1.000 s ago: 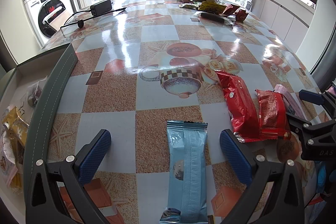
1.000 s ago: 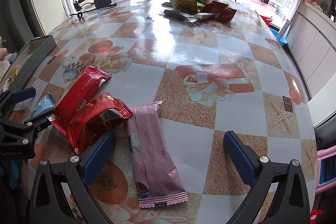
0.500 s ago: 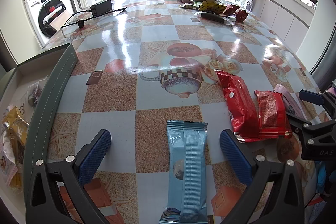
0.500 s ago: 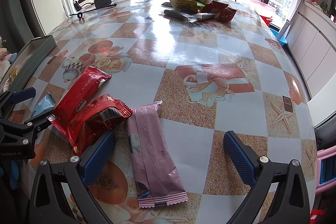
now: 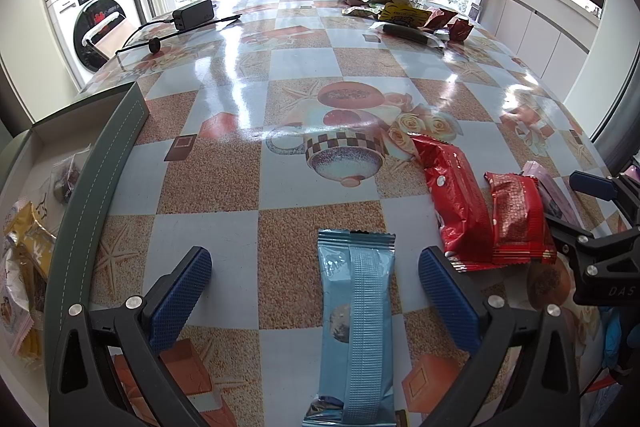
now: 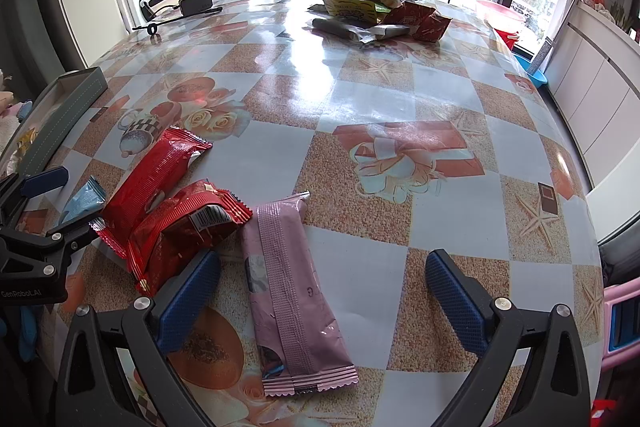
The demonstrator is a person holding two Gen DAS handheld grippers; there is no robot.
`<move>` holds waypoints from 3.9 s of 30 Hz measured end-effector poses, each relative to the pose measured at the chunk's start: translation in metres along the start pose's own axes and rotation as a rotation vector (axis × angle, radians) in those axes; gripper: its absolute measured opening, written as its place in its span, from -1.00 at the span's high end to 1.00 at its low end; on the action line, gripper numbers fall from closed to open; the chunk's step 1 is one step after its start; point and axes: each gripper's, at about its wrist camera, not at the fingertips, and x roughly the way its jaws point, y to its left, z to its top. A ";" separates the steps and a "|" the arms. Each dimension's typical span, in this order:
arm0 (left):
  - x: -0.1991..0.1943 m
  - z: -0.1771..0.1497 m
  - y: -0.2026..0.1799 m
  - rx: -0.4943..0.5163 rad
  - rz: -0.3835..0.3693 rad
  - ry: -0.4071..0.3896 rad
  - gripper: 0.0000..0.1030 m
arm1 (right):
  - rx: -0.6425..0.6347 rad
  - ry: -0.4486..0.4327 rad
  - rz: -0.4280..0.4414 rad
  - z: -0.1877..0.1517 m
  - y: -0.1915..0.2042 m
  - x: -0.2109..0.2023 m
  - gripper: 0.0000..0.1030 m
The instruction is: Organize snacks
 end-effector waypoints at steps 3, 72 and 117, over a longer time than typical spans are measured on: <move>0.000 0.000 0.000 0.000 0.000 0.000 -1.00 | 0.000 0.000 0.000 0.000 0.000 0.000 -1.00; 0.000 0.003 0.001 0.001 0.001 0.038 -1.00 | -0.006 0.021 -0.001 0.000 0.001 0.000 -0.99; -0.113 0.015 0.094 -0.173 0.030 -0.034 0.51 | -0.049 0.094 0.426 0.081 0.122 -0.051 0.48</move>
